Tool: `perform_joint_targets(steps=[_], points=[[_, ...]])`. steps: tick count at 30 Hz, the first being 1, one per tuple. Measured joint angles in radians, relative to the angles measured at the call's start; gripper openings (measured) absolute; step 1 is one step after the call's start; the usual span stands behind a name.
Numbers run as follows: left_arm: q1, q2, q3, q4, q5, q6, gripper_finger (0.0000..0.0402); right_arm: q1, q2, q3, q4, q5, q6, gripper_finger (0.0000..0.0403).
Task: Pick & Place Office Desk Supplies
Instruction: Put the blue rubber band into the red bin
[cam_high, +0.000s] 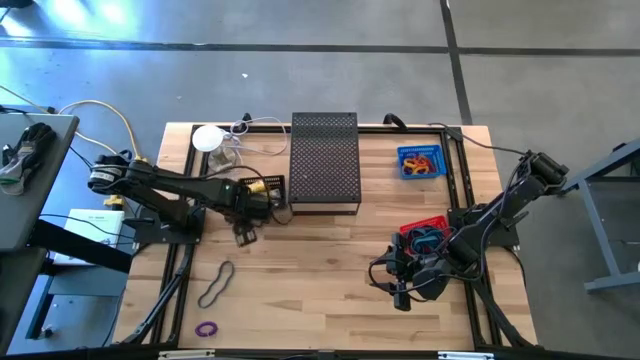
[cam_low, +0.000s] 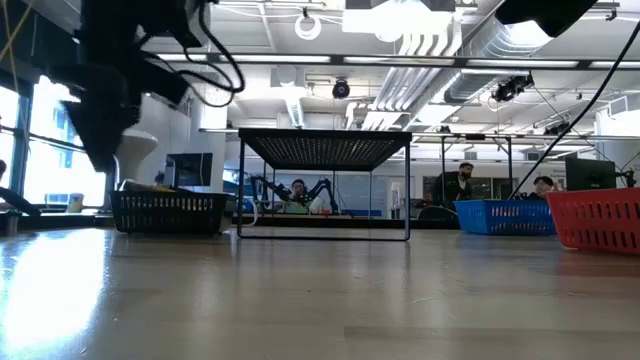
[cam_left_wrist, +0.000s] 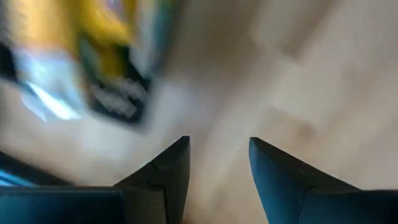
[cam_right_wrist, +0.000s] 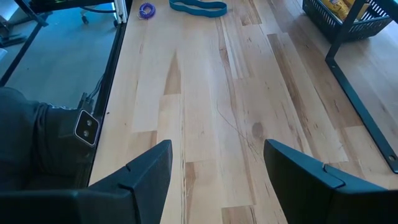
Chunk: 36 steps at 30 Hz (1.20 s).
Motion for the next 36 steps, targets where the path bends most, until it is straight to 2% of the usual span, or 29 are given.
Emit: perform_joint_targets(steps=[6,8,10,12,15,22,31,36], points=[[-0.118,0.000,0.000,-0.140,0.306,-0.256,0.0149,0.000,0.000,0.000,0.000,0.000,0.001,0.0243],[-0.161,0.000,0.000,-0.154,0.462,-0.386,0.0148,0.000,0.000,0.000,0.000,0.000,0.001,0.0243],[-0.223,0.000,0.000,-0.153,0.546,-0.517,0.0148,0.000,0.000,0.000,0.000,0.000,0.001,0.0243],[-0.297,0.000,0.000,-0.153,0.543,-0.645,0.0147,0.000,0.000,0.000,0.000,0.000,0.001,0.0243],[-0.381,0.006,0.000,-0.146,0.459,-0.787,0.0147,0.000,0.000,0.000,0.000,0.000,0.001,0.0243],[-0.511,0.005,-0.009,-0.114,0.262,-0.902,0.0147,0.000,0.000,0.000,0.000,0.000,0.001,0.0243],[-0.508,0.006,-0.138,0.070,0.322,-0.876,0.0147,0.000,0.000,0.000,-0.001,0.000,0.016,0.0243],[-0.512,0.006,-0.151,0.093,0.271,-0.878,0.0147,0.000,0.021,0.000,-0.001,0.000,0.016,0.0243]])
